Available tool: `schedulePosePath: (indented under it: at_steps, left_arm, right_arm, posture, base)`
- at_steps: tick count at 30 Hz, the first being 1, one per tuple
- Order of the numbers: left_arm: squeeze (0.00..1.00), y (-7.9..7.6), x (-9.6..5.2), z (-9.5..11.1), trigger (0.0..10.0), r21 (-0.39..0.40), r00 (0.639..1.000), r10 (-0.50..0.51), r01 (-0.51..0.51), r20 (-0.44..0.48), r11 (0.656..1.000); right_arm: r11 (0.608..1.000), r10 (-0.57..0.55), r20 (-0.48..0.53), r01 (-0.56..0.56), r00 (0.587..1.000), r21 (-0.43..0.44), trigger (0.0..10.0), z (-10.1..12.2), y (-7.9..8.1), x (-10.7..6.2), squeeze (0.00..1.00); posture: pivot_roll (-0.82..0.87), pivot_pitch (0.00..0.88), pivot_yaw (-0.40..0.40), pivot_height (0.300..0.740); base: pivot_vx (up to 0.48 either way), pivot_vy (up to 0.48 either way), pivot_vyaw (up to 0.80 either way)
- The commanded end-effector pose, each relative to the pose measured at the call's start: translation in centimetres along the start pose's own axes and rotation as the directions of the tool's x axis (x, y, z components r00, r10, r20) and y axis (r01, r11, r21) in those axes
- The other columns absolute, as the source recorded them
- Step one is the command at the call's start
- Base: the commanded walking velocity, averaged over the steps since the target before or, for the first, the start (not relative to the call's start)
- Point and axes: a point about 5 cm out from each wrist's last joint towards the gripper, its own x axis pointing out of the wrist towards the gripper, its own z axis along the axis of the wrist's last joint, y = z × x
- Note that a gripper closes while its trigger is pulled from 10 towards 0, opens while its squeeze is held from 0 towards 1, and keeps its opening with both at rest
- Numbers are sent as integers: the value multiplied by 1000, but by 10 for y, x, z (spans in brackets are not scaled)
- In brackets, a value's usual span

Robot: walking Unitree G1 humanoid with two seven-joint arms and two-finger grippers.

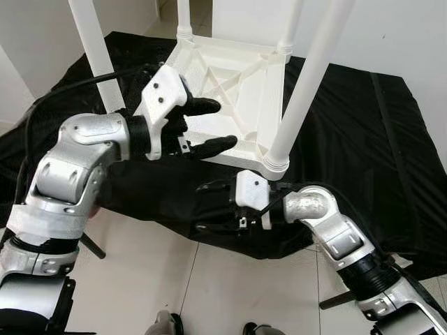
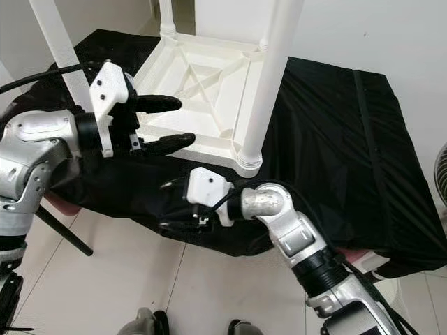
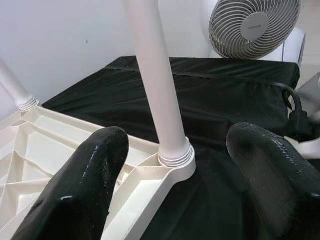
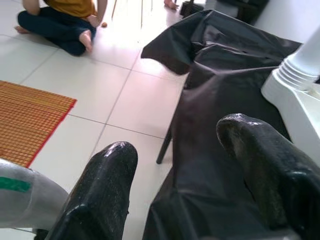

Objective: Building children table

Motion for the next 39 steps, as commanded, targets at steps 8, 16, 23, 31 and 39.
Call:
schedulePosePath:
  at_steps: [8, 16, 23, 31, 39]
  left_arm:
    - [0, 1, 11, 3, 10000, 21, 999, -40, 39, 30, 999]
    - [0, 9, 16, 3, 10000, 20, 999, 24, -24, 43, 999]
    - [0, -11, 17, 7, 10000, 6, 991, -117, 117, 68, 993]
    - [0, -30, 13, 7, 10000, -2, 959, -278, 278, 54, 961]
    - [0, -25, 14, 8, 10000, 10, 966, -253, 253, 53, 968]
  right_arm:
    - [996, 86, 32, -85, 996, -17, 10000, 2, 4, 6, 0]
    - [994, 113, 48, -112, 992, -17, 10000, 5, 8, 8, 0]
    - [996, 64, 47, -66, 997, 57, 10000, 2, 2, 8, 0]
    - [968, -99, 65, 81, 993, 236, 10000, -2, -27, 7, 0]
    - [957, -131, 85, 104, 988, 269, 10000, 3, -28, 7, 0]
  posture:
    - [-7, 146, 1, 740]
    - [-8, 151, 0, 740]
    - [-11, 154, 1, 740]
    - [-11, 156, 1, 740]
    - [-14, 161, 2, 740]
  base:
    - [0, 0, 0]
    - [0, 0, 0]
    - [0, 0, 0]
    - [0, 0, 0]
    - [0, 0, 0]
